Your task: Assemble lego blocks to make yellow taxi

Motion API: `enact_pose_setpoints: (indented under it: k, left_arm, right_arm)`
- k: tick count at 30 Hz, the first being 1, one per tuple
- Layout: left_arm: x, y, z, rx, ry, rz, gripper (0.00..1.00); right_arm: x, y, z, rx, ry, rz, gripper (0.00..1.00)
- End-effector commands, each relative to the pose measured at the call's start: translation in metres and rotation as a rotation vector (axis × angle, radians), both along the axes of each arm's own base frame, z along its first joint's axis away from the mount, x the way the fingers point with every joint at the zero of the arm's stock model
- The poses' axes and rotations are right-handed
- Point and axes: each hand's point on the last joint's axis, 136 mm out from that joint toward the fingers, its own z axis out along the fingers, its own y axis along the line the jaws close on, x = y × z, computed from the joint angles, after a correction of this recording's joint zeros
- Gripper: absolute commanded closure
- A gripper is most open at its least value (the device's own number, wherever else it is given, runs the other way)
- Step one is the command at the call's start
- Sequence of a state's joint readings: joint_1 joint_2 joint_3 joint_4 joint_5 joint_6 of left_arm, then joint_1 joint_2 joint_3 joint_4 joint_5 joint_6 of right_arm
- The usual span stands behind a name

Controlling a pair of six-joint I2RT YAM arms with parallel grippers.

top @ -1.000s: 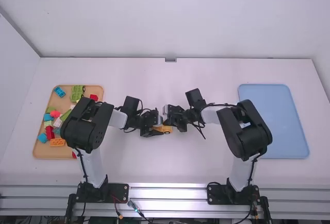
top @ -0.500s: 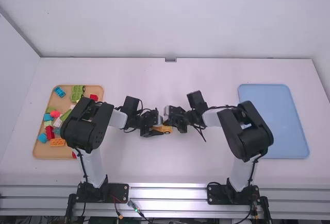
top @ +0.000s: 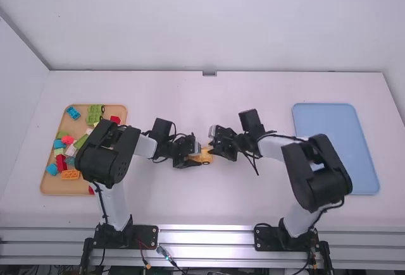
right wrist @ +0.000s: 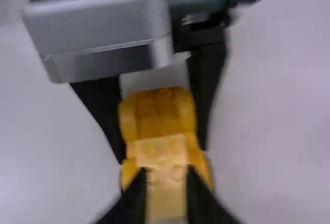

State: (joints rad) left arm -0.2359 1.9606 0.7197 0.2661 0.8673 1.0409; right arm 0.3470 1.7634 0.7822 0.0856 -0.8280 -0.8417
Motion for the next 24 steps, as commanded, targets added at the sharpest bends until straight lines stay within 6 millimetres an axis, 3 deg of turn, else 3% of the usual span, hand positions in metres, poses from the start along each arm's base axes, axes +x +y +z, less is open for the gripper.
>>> enact_pose_setpoints:
  k: [1, 3, 5, 6, 7, 8, 9, 11, 19, 24]
  left_arm:
    - [-0.005, 0.003, -0.011, 0.021, 0.027, 0.009, 0.68]
    - [-0.006, 0.001, -0.01, 0.023, 0.024, 0.003, 0.67]
    - [-0.007, -0.001, -0.01, 0.023, 0.025, -0.003, 0.67]
    - [-0.007, -0.003, -0.01, 0.023, 0.023, -0.008, 0.61]
    - [-0.008, -0.006, -0.009, 0.023, 0.017, -0.018, 0.44]
    - [-0.008, -0.006, -0.009, 0.023, 0.016, -0.018, 0.4]
    - [-0.008, -0.008, -0.009, 0.024, 0.012, -0.025, 0.31]
    - [-0.007, -0.012, -0.007, 0.02, 0.009, -0.033, 0.05]
    - [0.008, -0.005, 0.008, 0.017, 0.094, 0.041, 0.01]
    - [0.014, 0.011, 0.041, 0.05, 0.221, 0.09, 0.01]
  right_arm:
    - [0.025, -0.022, 0.03, -0.034, -0.044, -0.154, 0.01]
    - [0.031, -0.042, 0.034, -0.078, -0.024, -0.244, 0.01]
    - [0.031, -0.048, 0.035, -0.09, -0.019, -0.262, 0.01]
    - [0.031, -0.051, 0.035, -0.092, -0.011, -0.27, 0.01]
    - [0.03, -0.054, 0.035, -0.095, -0.003, -0.277, 0.01]
    - [0.03, -0.055, 0.035, -0.097, -0.001, -0.279, 0.01]
    - [0.03, -0.055, 0.035, -0.098, 0.003, -0.281, 0.01]
    - [0.03, -0.055, 0.034, -0.098, 0.005, -0.281, 0.01]
    - [0.028, -0.048, 0.035, -0.102, -0.013, -0.264, 0.01]
    - [0.028, -0.048, 0.035, -0.101, -0.012, -0.263, 0.01]
